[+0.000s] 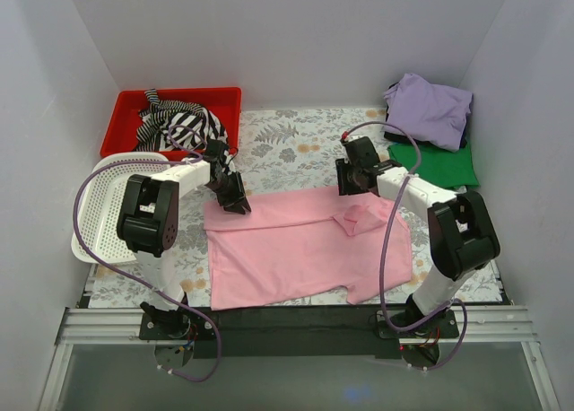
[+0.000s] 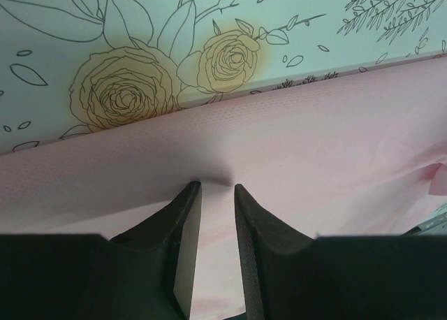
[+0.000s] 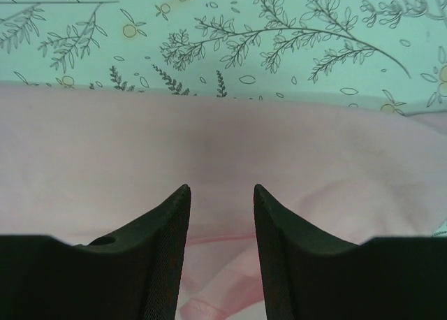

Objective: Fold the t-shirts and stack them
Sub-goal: Fold the tshirt

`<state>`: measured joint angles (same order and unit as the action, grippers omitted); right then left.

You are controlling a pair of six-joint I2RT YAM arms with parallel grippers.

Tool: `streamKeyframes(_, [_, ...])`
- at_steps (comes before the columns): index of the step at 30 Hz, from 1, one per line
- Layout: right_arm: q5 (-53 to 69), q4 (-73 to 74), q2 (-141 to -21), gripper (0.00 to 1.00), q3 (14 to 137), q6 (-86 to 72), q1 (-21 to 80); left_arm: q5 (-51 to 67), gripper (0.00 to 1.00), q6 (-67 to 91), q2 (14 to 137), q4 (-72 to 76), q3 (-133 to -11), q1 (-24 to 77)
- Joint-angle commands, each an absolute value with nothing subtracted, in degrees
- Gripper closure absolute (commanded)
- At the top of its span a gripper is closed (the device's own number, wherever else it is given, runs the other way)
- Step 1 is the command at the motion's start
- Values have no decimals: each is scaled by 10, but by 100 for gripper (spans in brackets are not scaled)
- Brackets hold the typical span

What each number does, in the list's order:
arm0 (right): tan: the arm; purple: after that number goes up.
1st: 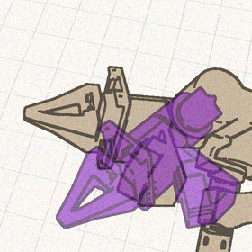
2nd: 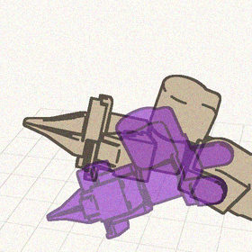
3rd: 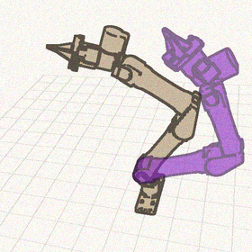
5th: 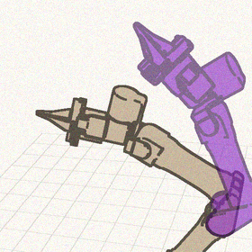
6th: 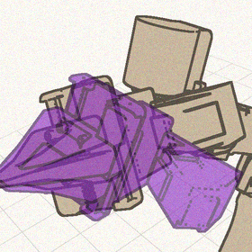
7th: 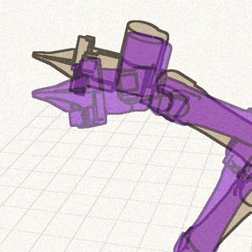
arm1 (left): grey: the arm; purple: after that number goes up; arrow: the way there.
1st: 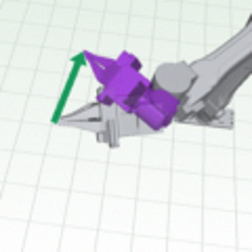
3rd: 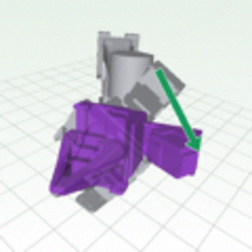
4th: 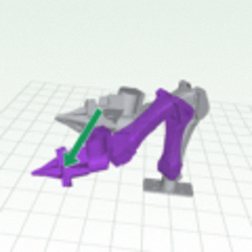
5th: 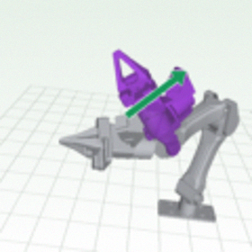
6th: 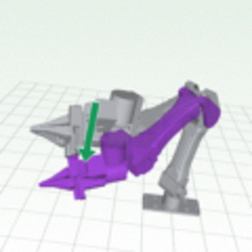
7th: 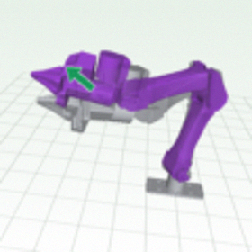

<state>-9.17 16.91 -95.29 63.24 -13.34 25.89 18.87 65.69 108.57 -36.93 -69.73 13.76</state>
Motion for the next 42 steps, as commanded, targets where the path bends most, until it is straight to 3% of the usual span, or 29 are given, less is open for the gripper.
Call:
streamKeyframes(1, [-69,156,-976,52,646,-129,257,156,75,639,1101,-378,-706,139])
streamKeyframes(8, [-59,164,-967,53,607,-133,257,156,76,638,1107,-378,-704,139])
streamKeyframes(17, [-47,206,-890,53,541,-143,257,142,67,644,1114,-376,-699,139])
streamKeyframes(36, [-34,338,-645,54,355,-277,281,133,71,628,1132,-387,-705,138])
streamKeyframes(42, [-60,324,-574,54,367,-305,284,124,73,629,1122,-386,-701,138])
